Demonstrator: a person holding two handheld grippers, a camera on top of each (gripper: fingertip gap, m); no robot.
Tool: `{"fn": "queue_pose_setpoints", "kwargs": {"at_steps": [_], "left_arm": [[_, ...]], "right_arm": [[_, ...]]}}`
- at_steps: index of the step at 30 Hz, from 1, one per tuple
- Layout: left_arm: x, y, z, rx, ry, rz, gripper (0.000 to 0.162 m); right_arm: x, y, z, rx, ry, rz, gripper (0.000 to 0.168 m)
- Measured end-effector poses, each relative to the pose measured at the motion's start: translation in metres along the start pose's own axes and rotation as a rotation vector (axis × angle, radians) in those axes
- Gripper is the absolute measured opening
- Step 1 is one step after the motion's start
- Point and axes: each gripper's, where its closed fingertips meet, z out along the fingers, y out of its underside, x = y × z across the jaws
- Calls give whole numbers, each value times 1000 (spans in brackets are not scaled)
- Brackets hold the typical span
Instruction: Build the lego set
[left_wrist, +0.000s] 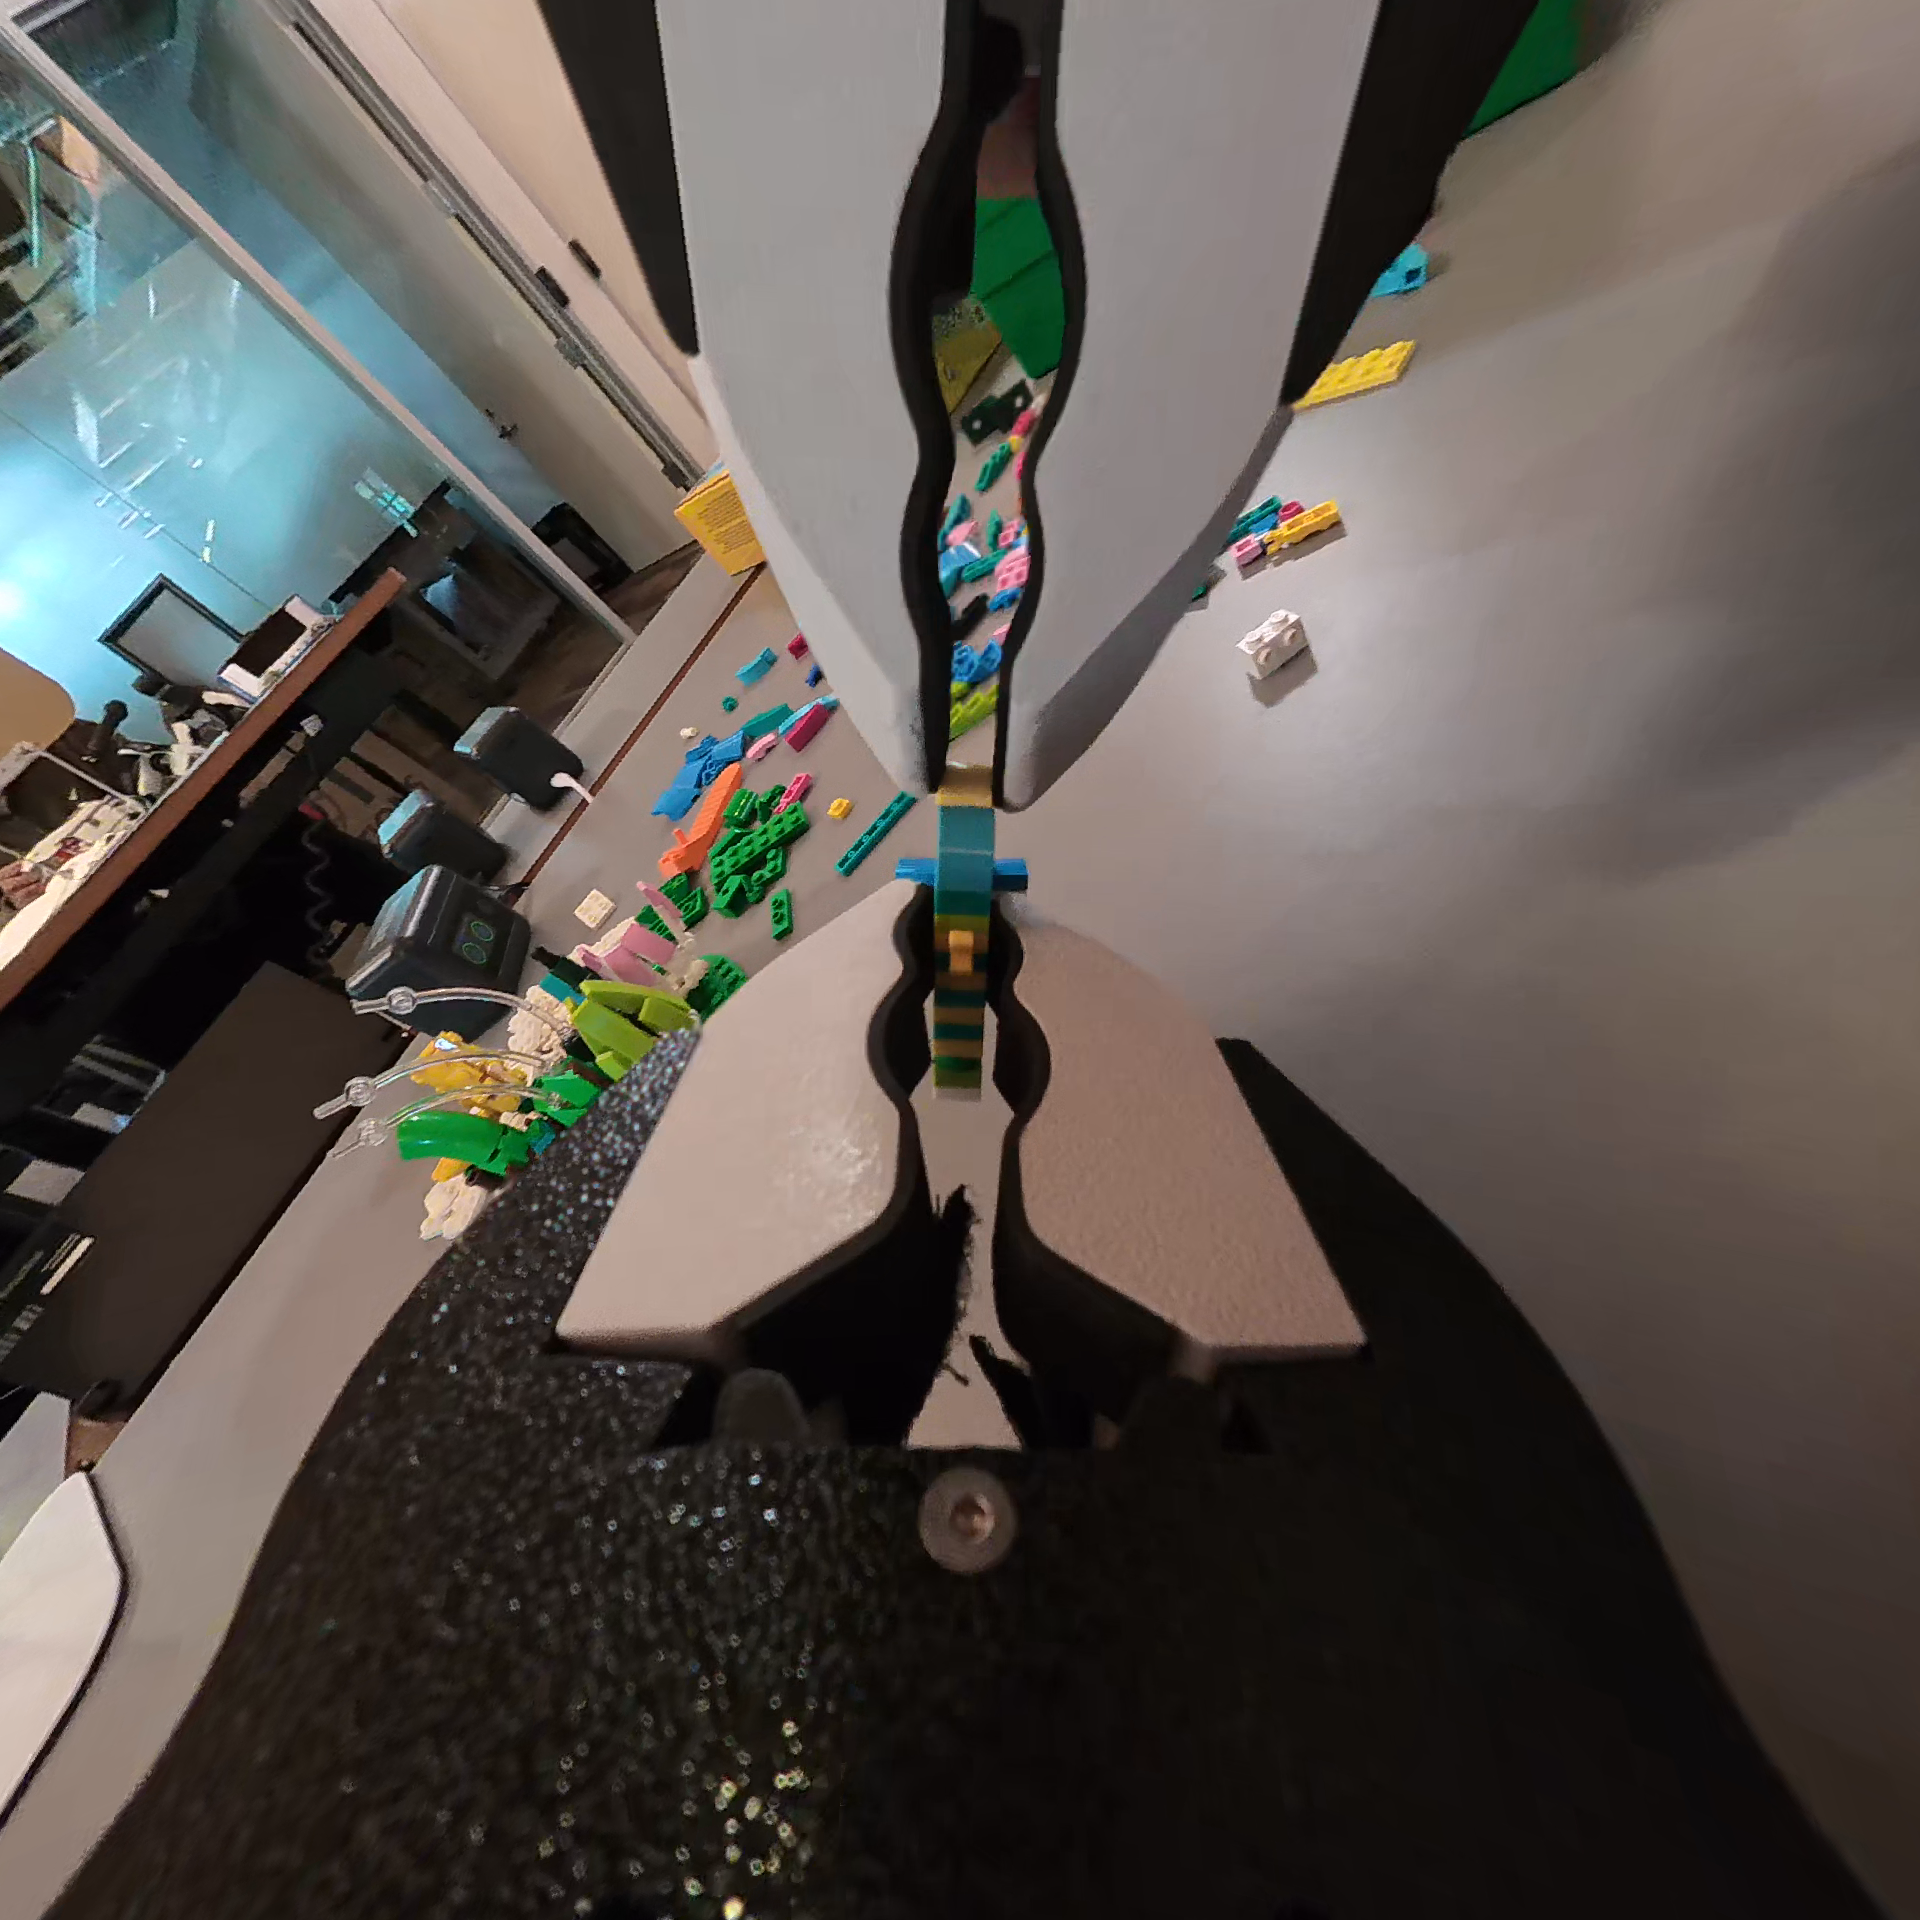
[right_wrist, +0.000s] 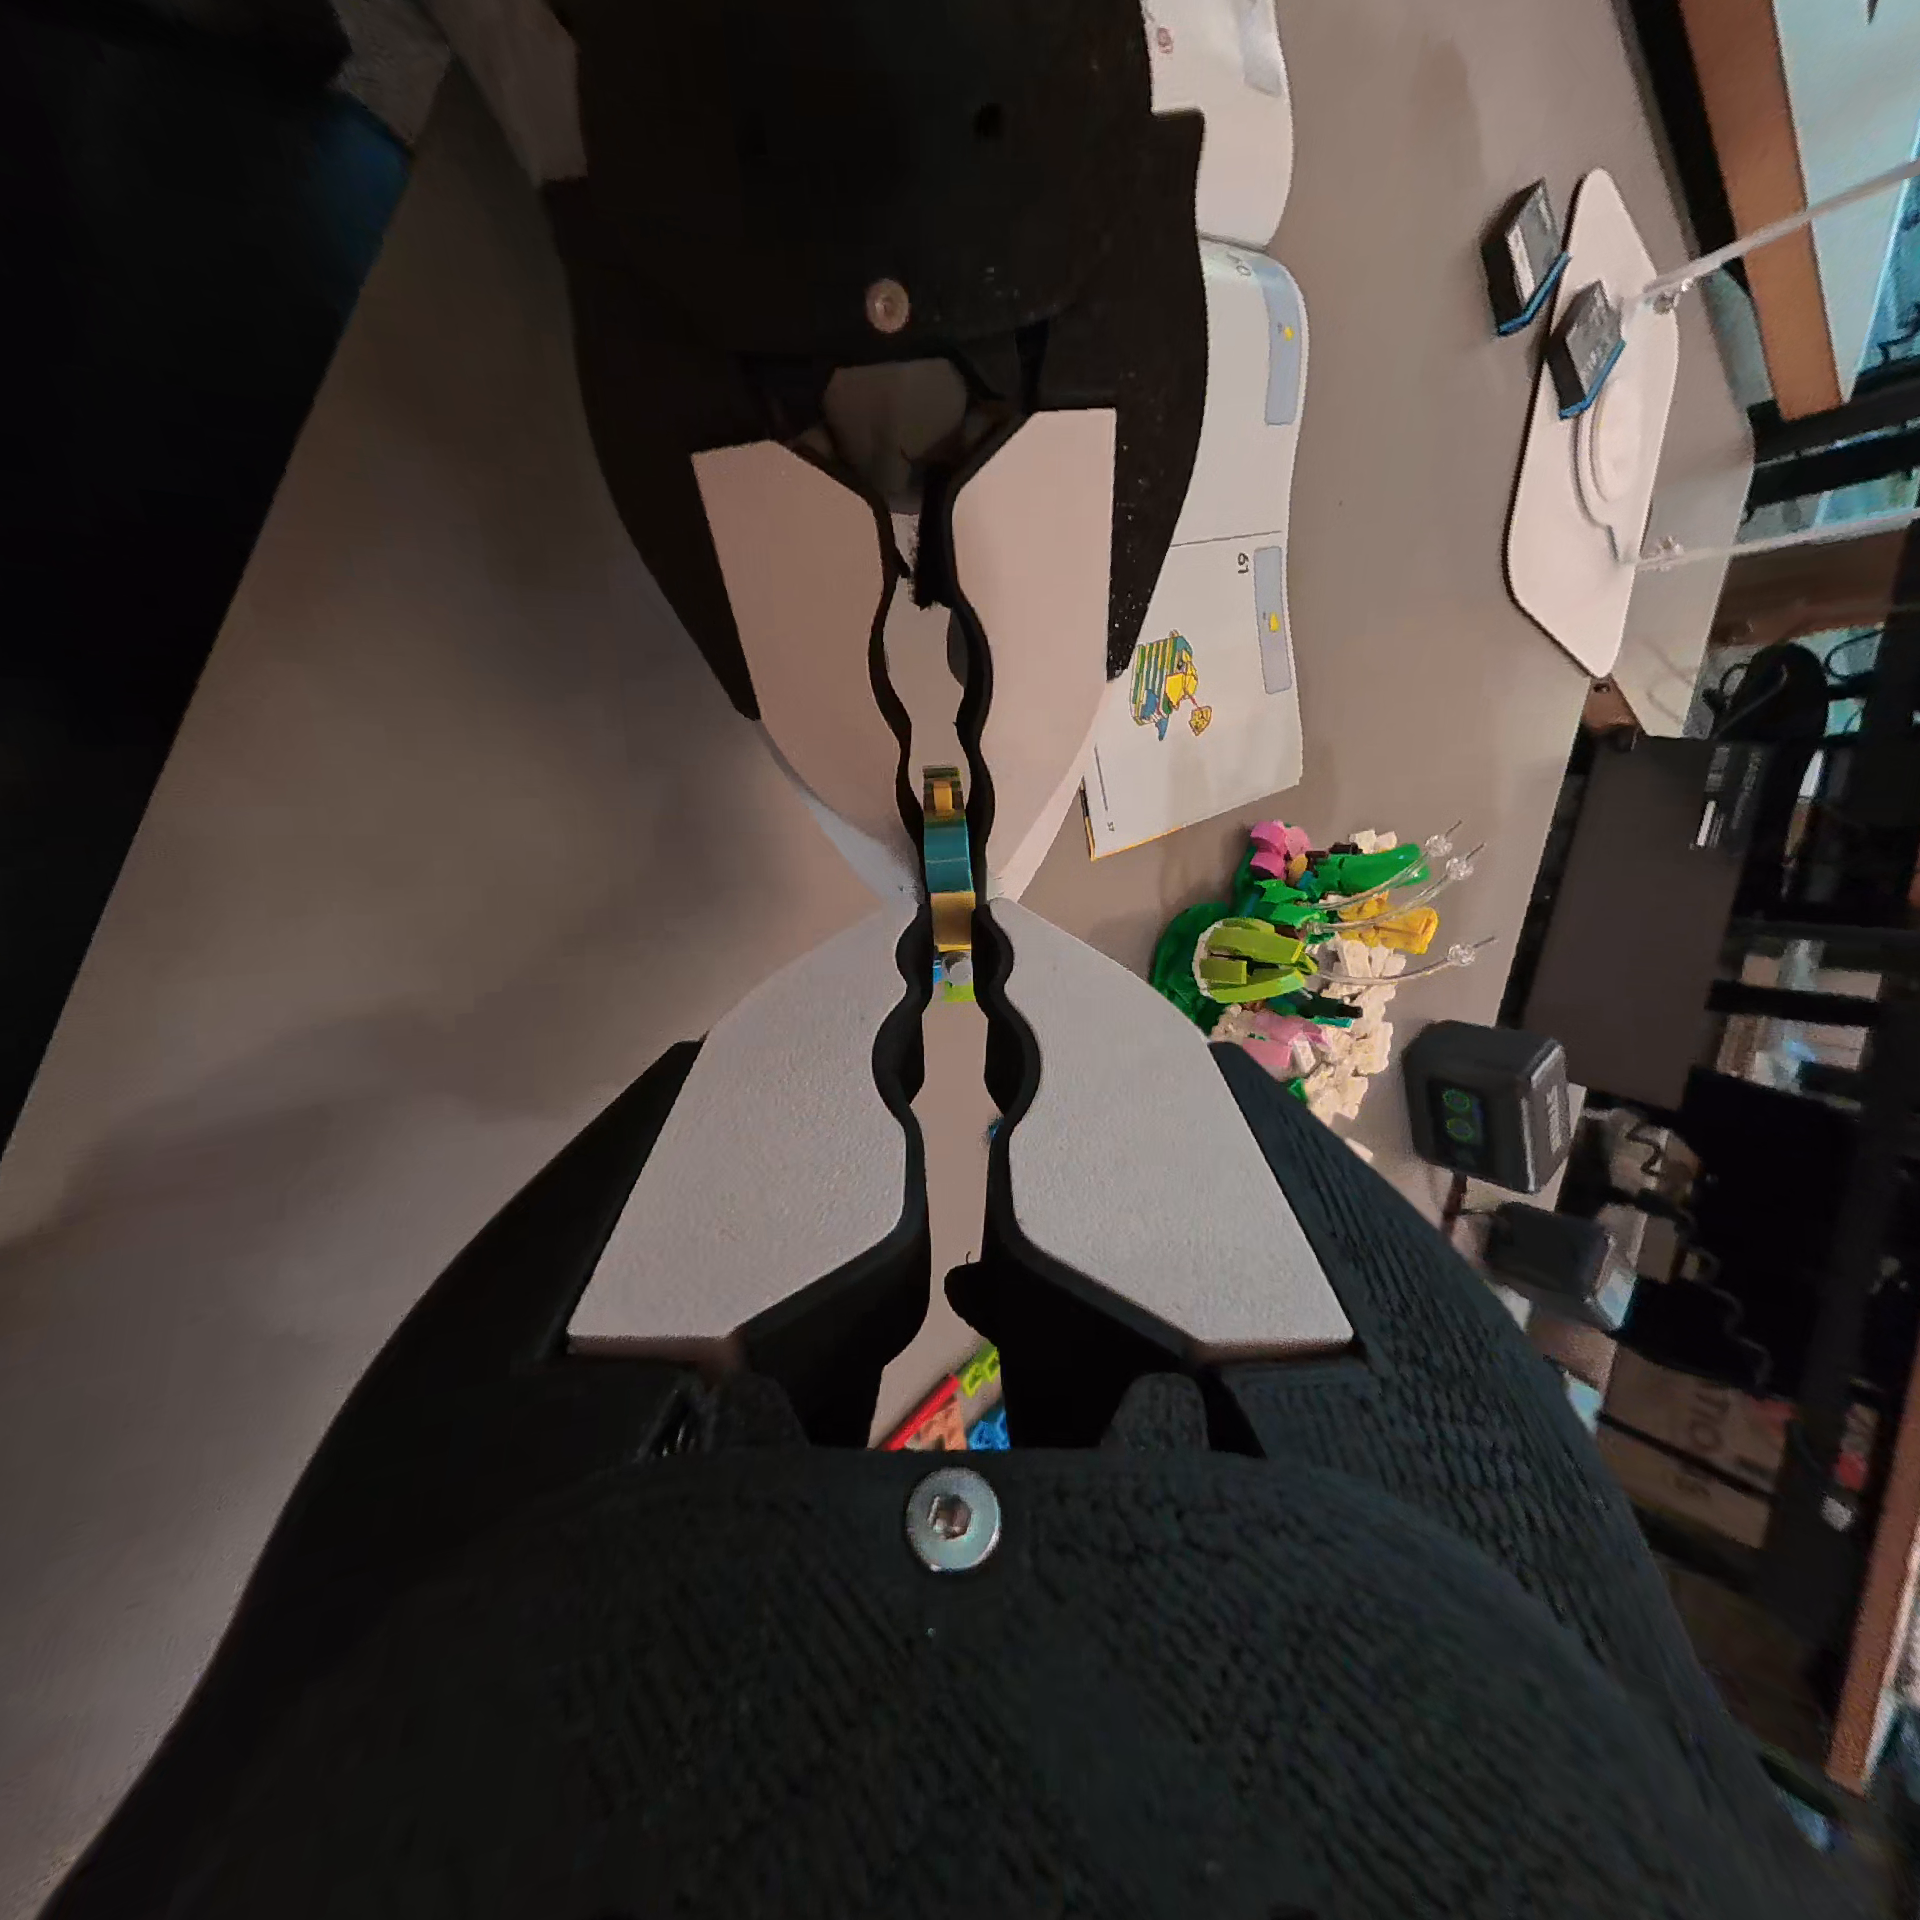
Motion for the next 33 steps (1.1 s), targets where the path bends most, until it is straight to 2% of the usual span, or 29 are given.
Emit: {"fn": "queue_pose_setpoints", "kwargs": {"at_steps": [5, 10, 13, 21, 28, 33], "left_arm": [[-1, 2, 1, -19, -17, 15, 8], [1, 3, 1, -27, -17, 33, 8], [1, 4, 1, -36, -26, 47, 8], [0, 8, 3, -81, -61, 104, 7], [1, 11, 3, -107, -73, 177, 8], [6, 15, 3, -155, -87, 319, 8]], "right_arm": [[0, 1, 2, -4, 14, -20, 6], [-1, 2, 2, -13, 71, -241, 6], [-2, 2, 3, -17, 113, -302, 6], [-2, 4, 6, 22, 139, -67, 6], [-5, 5, 8, 41, 235, -137, 6], [-13, 7, 11, 70, 377, -198, 6]]}}
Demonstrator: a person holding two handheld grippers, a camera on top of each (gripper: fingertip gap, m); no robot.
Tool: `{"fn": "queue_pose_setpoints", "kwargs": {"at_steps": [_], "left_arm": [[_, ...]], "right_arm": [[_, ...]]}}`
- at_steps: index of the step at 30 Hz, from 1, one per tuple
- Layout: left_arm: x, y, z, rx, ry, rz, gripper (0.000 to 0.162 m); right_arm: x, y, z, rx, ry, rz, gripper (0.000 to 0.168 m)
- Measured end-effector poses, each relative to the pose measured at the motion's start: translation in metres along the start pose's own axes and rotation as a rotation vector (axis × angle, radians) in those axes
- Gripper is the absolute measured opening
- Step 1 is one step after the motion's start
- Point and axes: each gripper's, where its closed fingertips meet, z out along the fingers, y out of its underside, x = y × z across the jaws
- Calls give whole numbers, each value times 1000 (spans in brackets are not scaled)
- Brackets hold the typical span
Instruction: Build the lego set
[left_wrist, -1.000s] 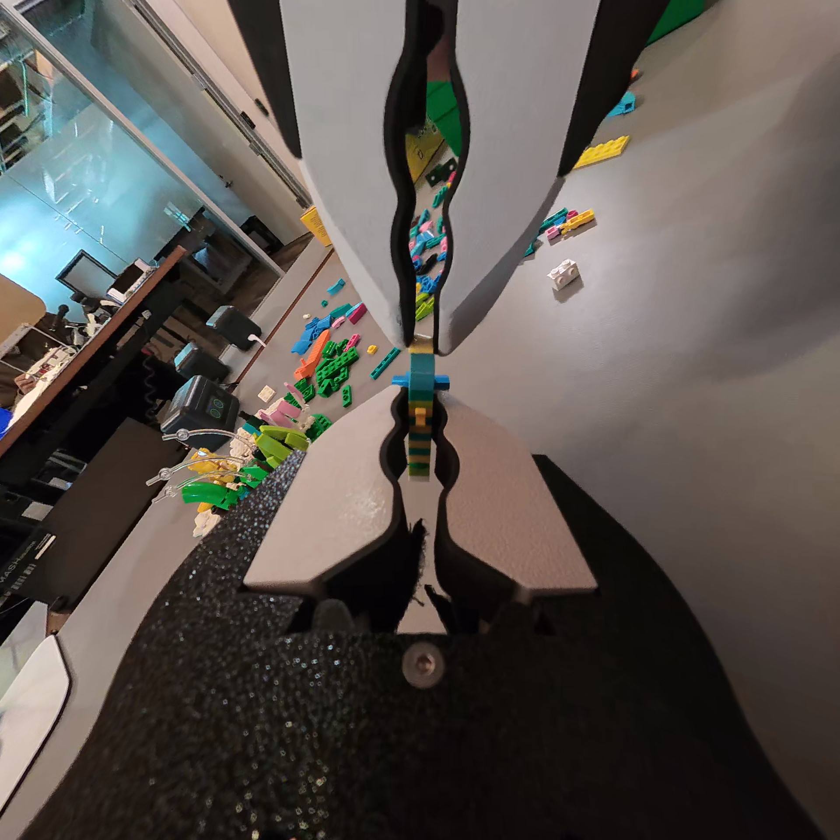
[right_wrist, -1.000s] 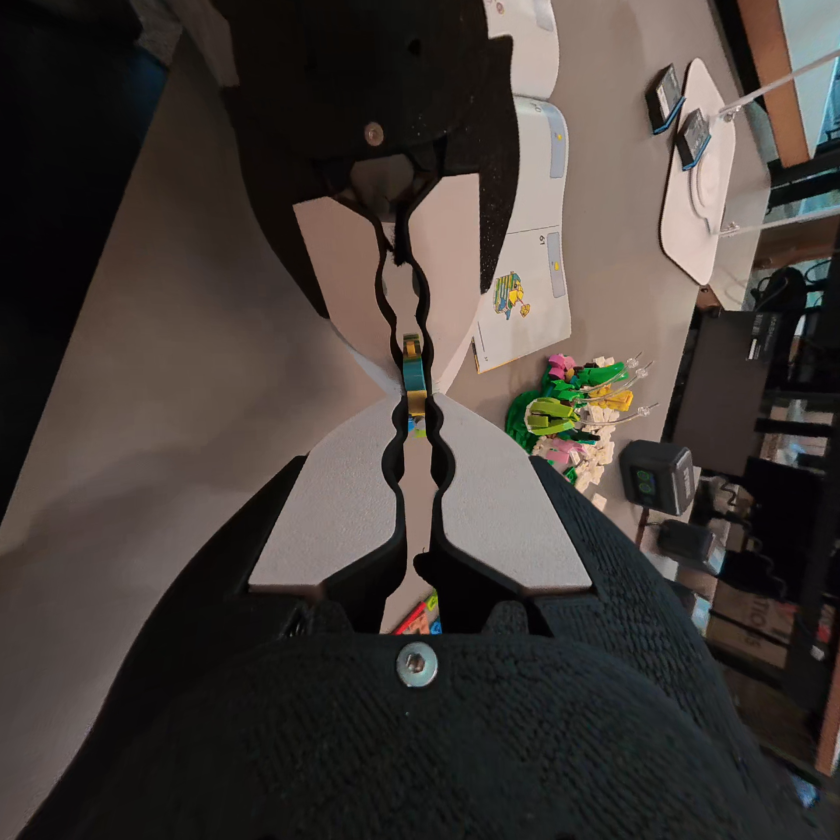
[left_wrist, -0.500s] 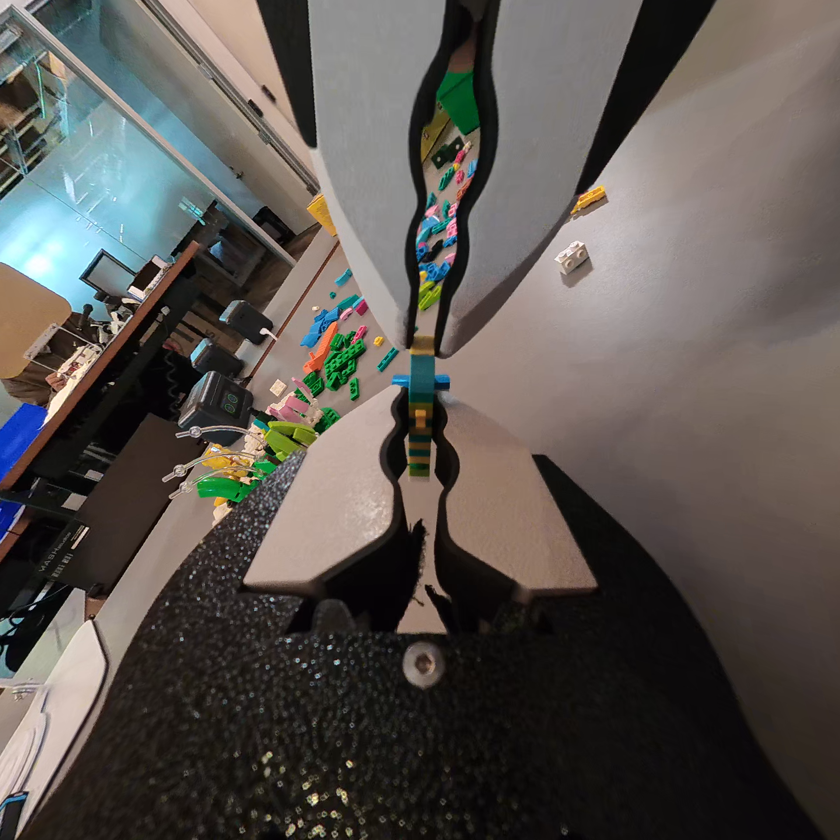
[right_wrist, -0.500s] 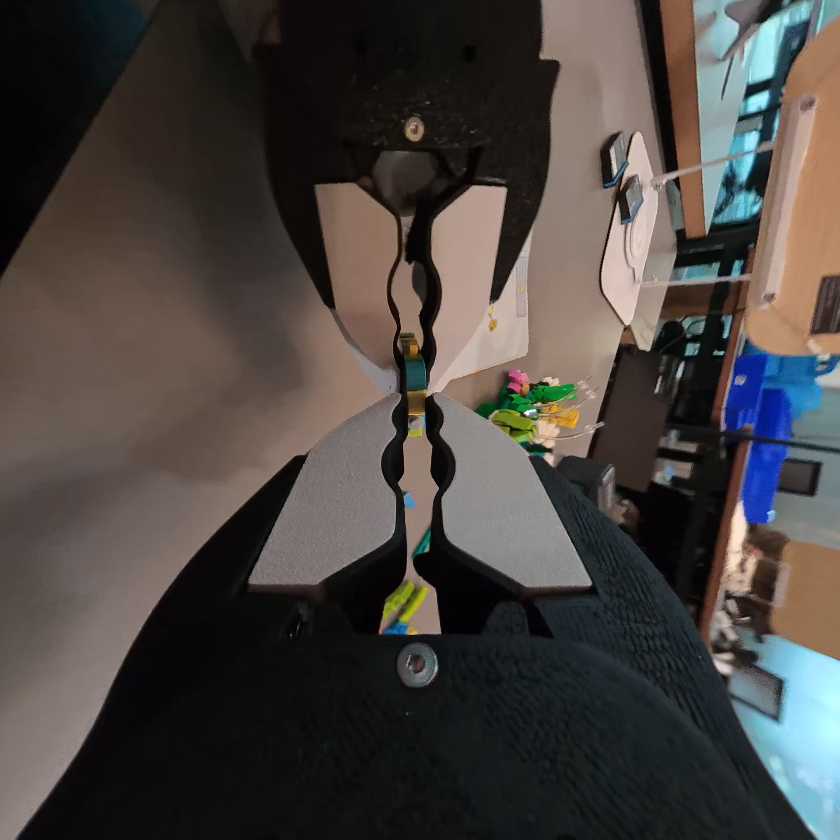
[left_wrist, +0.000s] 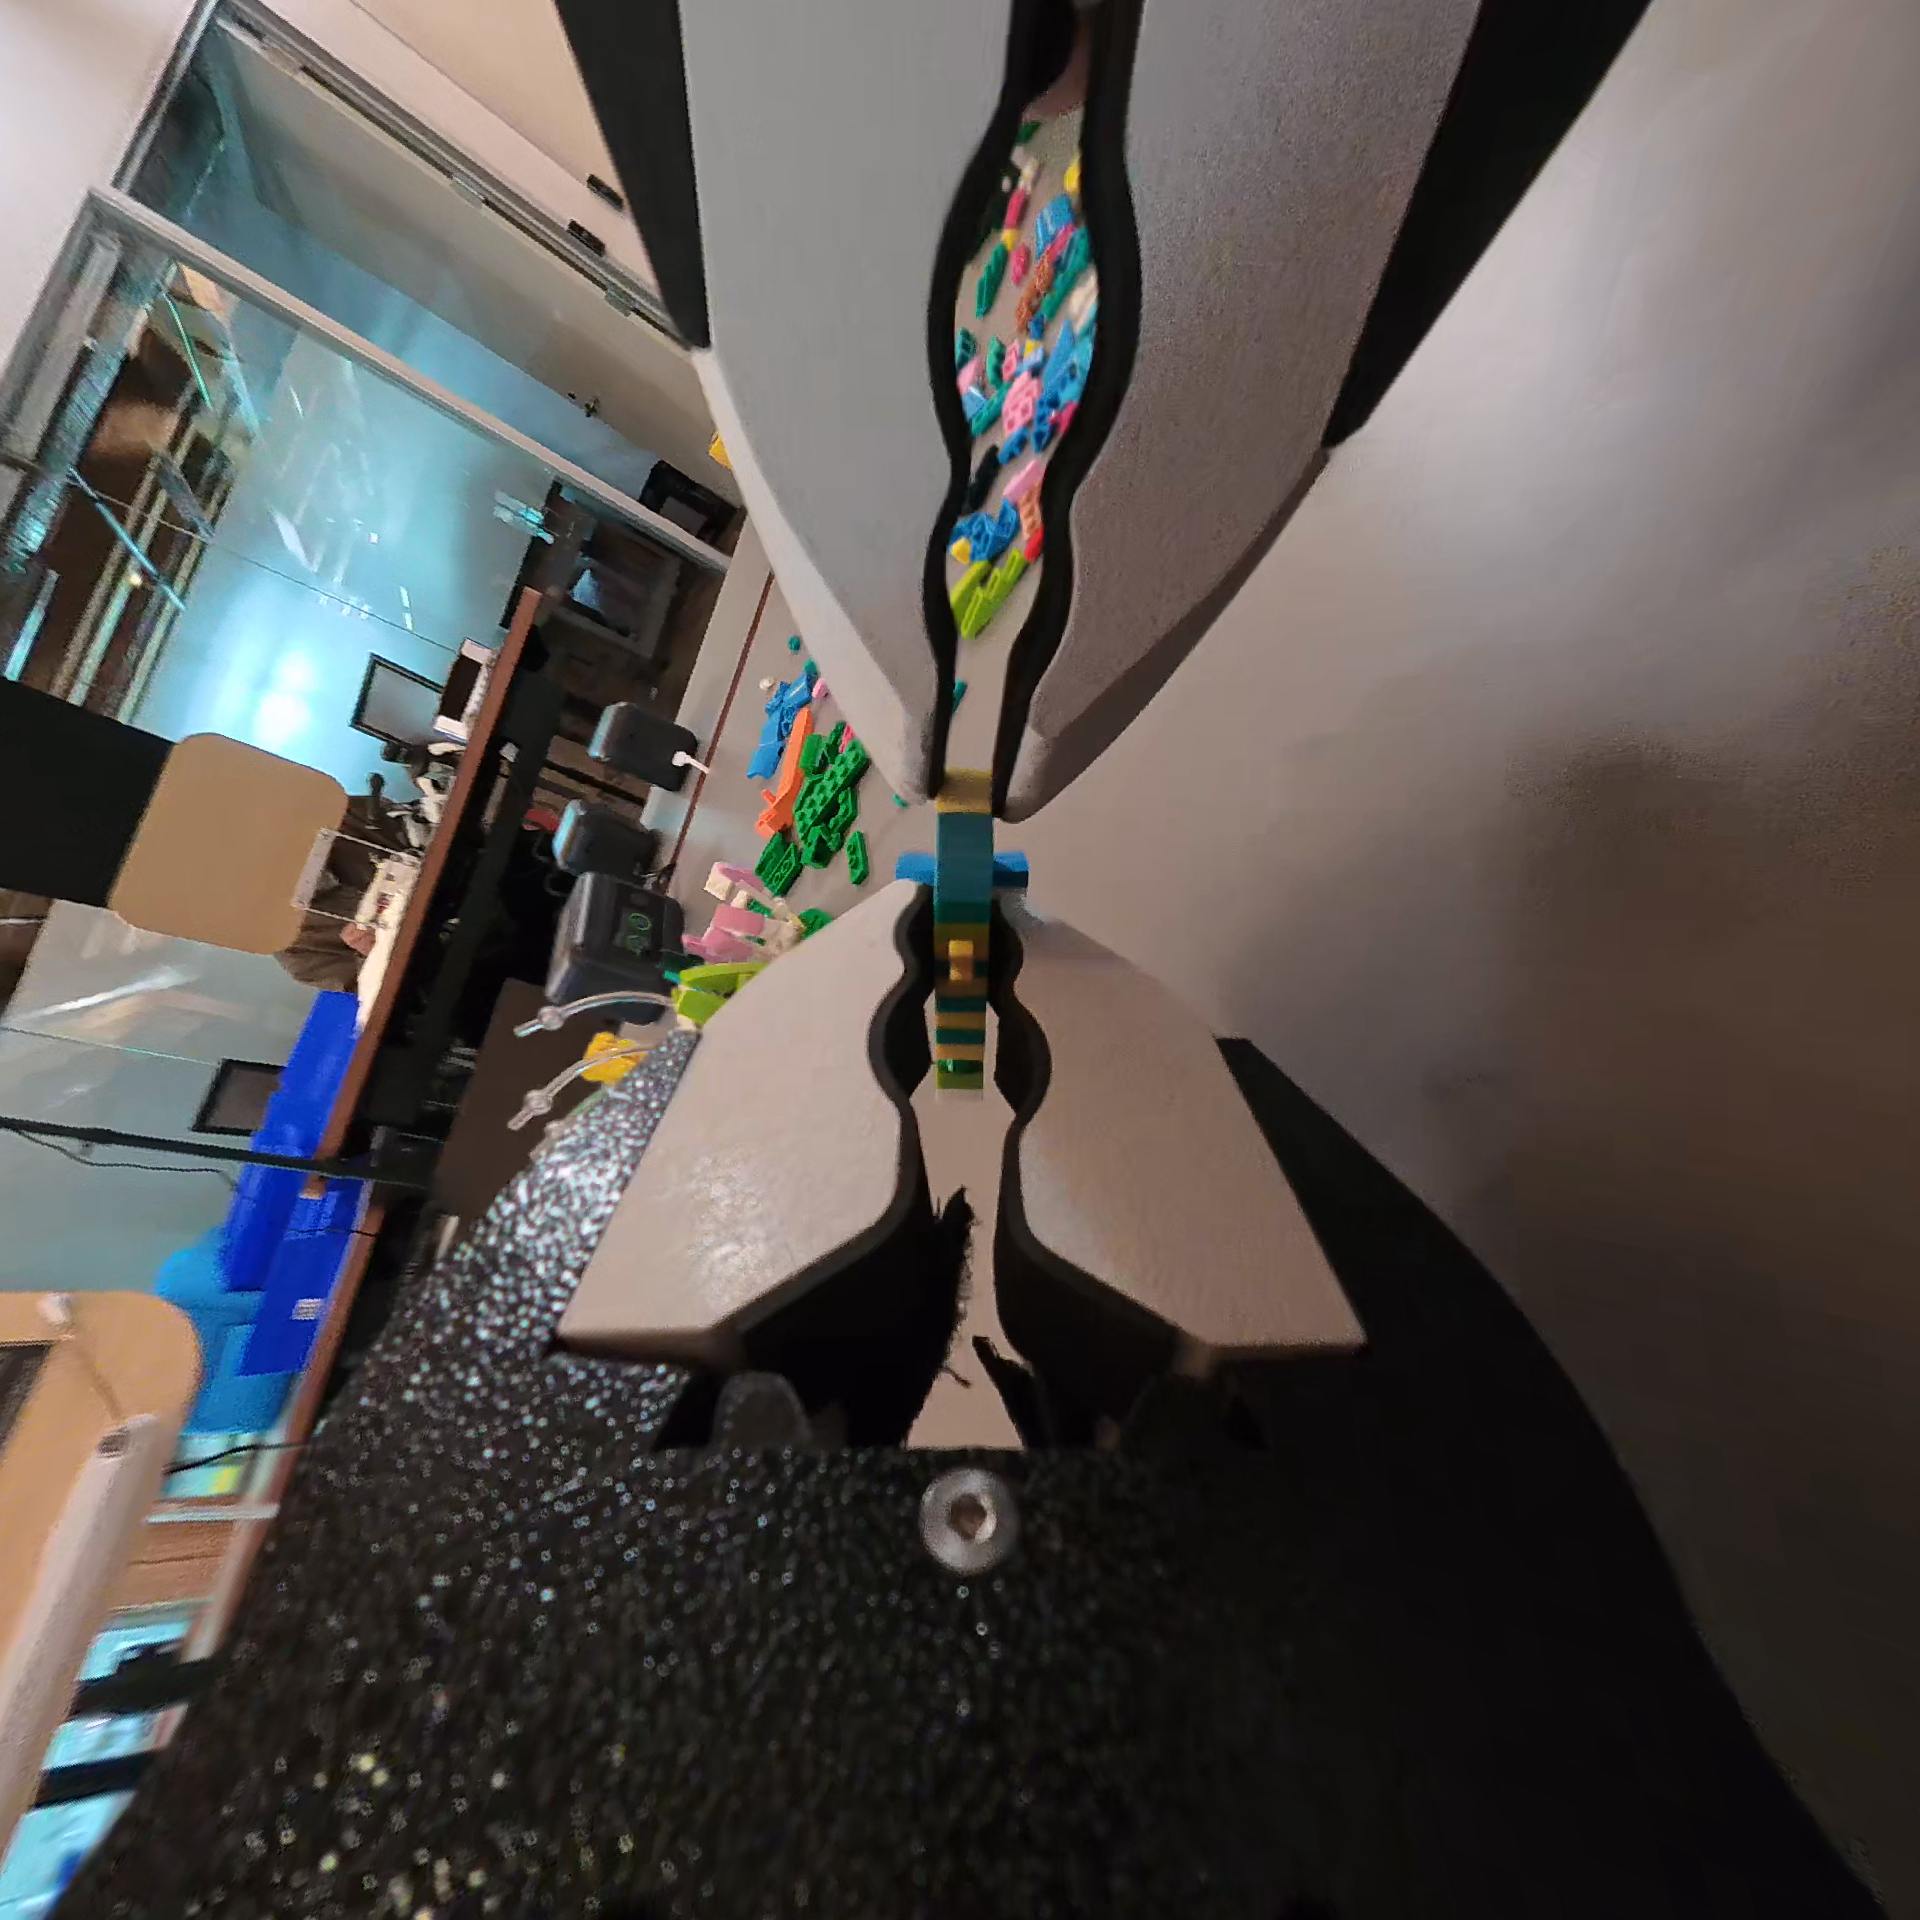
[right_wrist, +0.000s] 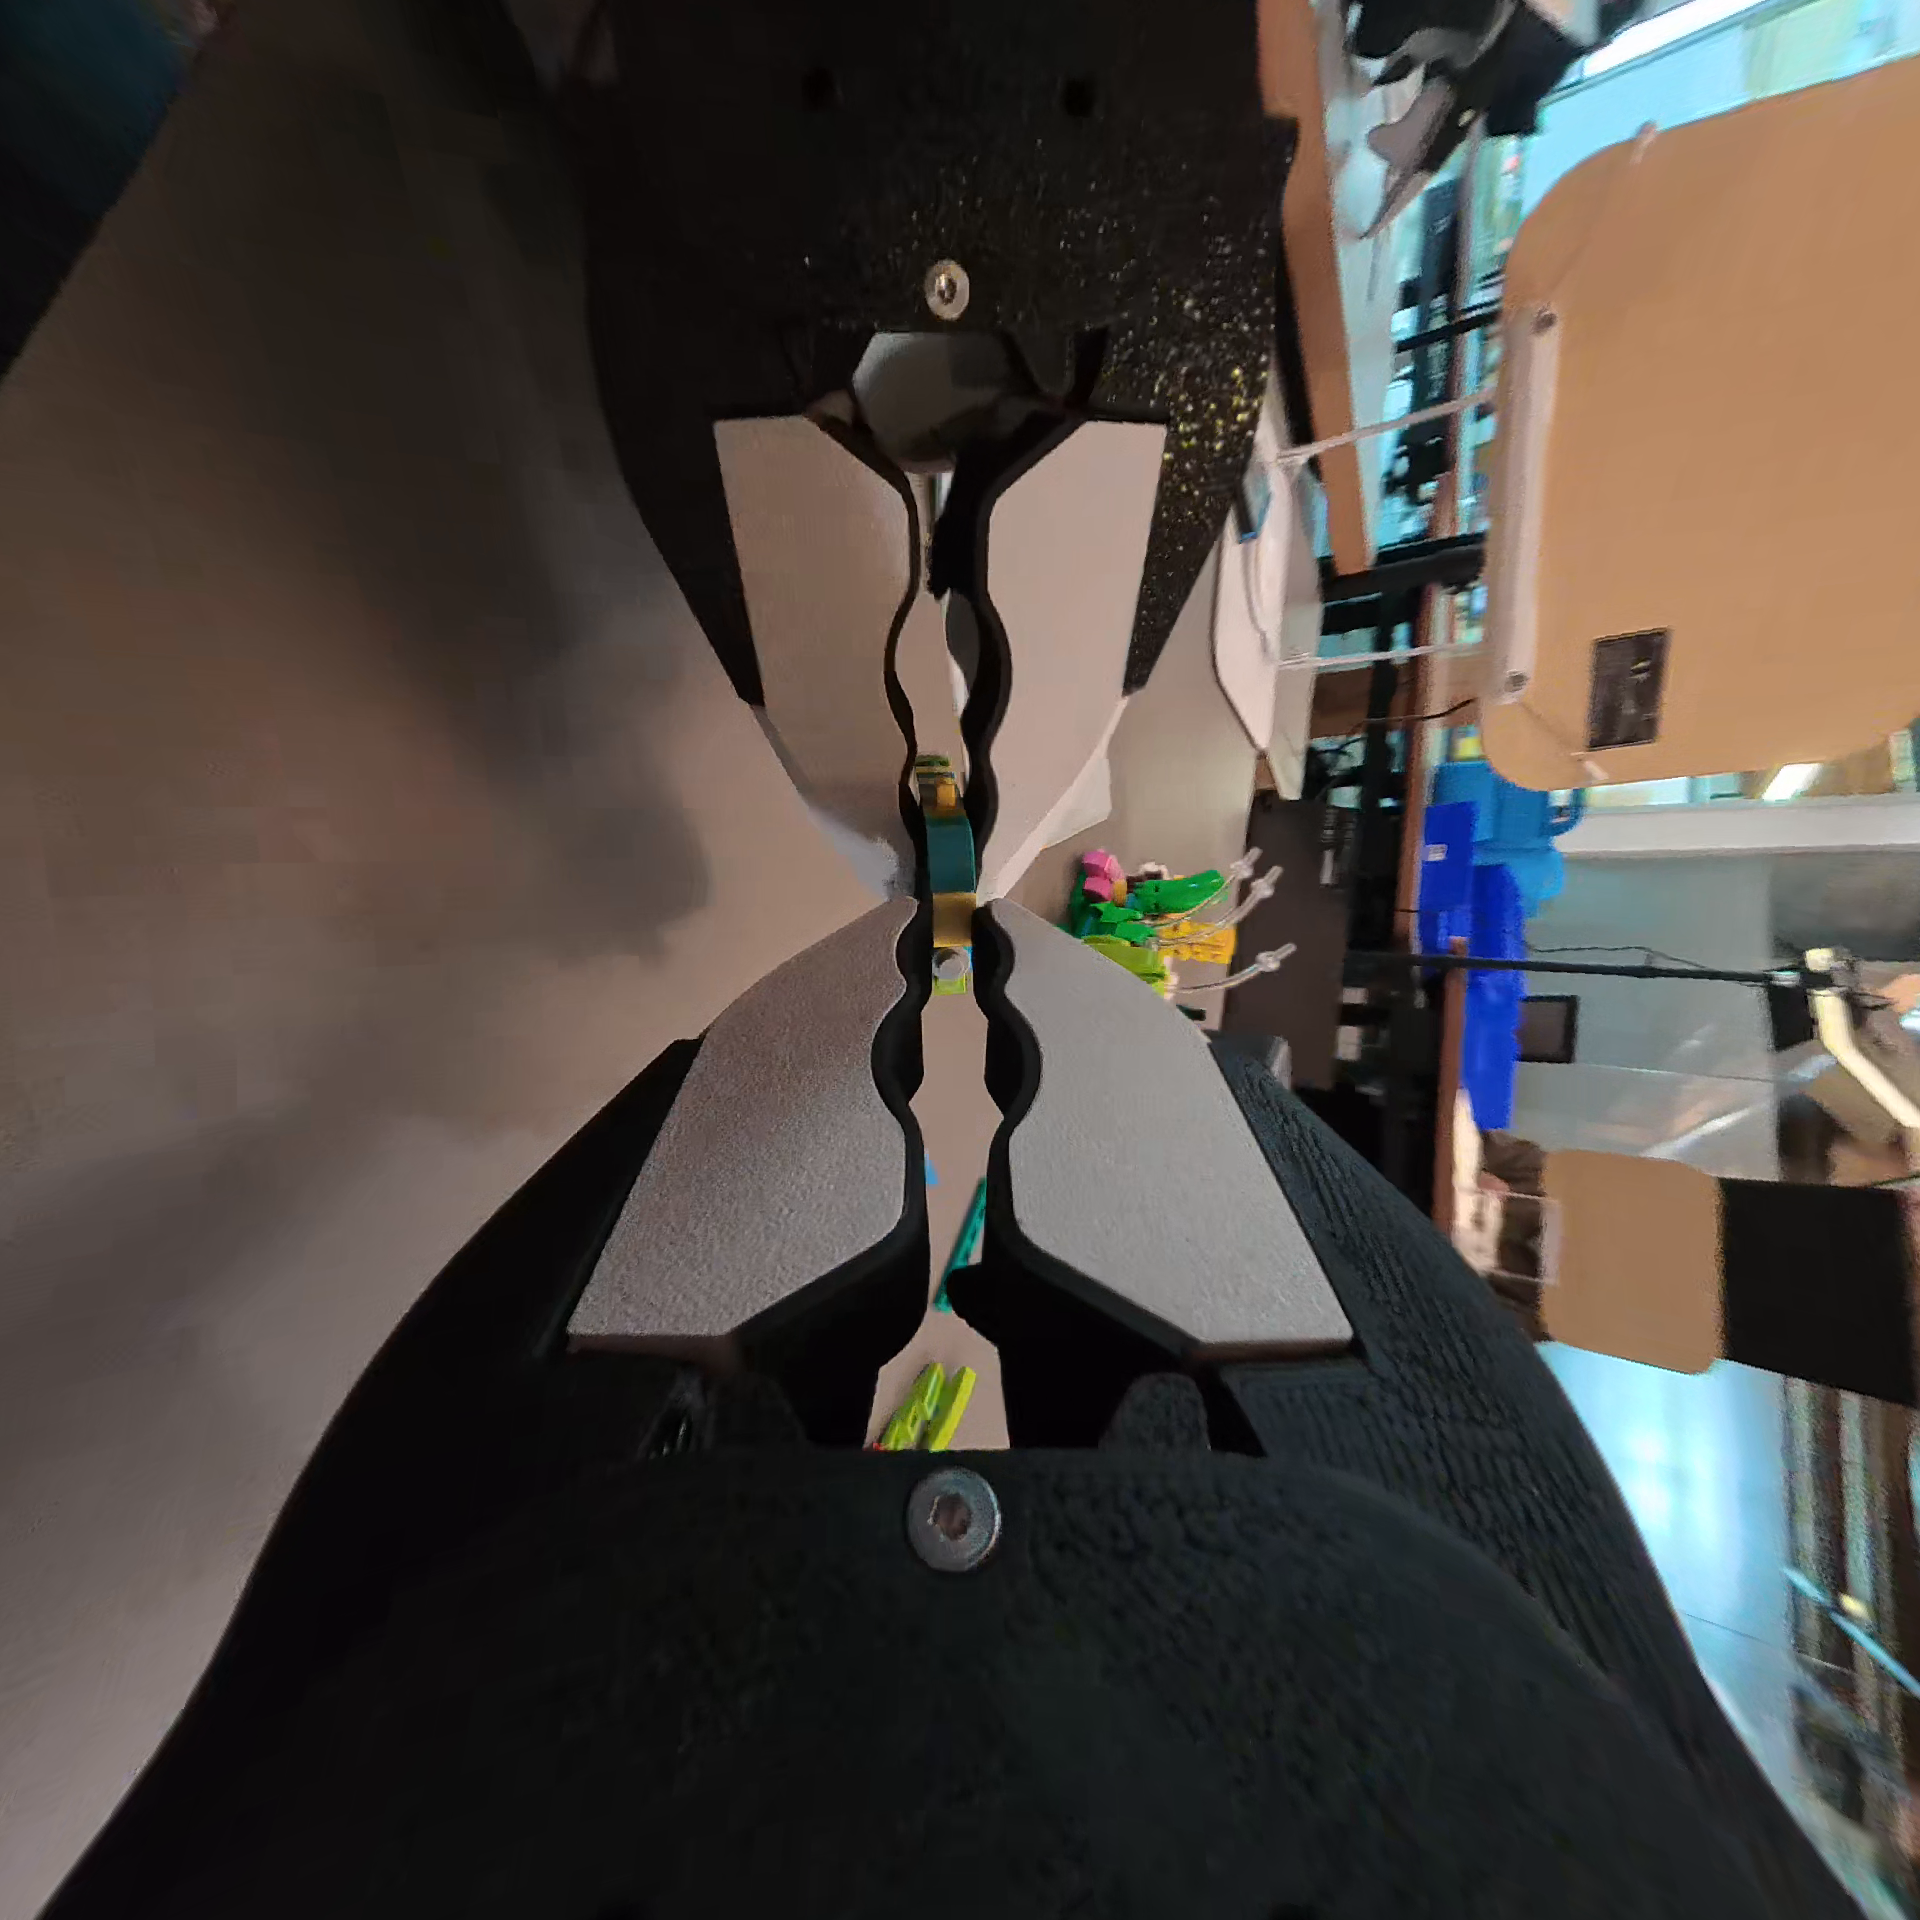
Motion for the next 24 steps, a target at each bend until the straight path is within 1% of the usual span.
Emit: {"fn": "queue_pose_setpoints", "kwargs": {"at_steps": [4, 6, 8, 11, 15, 19, 22, 24], "left_arm": [[1, -1, 0, -20, -37, 99, 8], [1, -2, 0, -31, -65, 161, 8], [1, -3, 0, -35, -92, 211, 8], [1, -1, 1, -63, -112, 256, 7], [3, 5, 3, -116, -126, 313, 7], [5, 6, 7, -137, -119, 297, 7], [8, 9, 10, -164, -103, 309, 8], [8, 10, 11, -160, -90, 286, 8]], "right_arm": [[-3, 0, -2, 13, 145, -122, 6], [-5, 1, -3, 18, 191, -182, 6], [-7, 0, -4, 34, 221, -193, 6], [-9, 2, -2, 29, 227, -118, 6], [-13, 4, 2, -21, 242, -38, 6], [-15, 2, 4, -3, 257, 62, 6], [-18, 3, 8, -6, 253, 79, 6], [-18, 4, 8, -17, 254, 89, 6]]}}
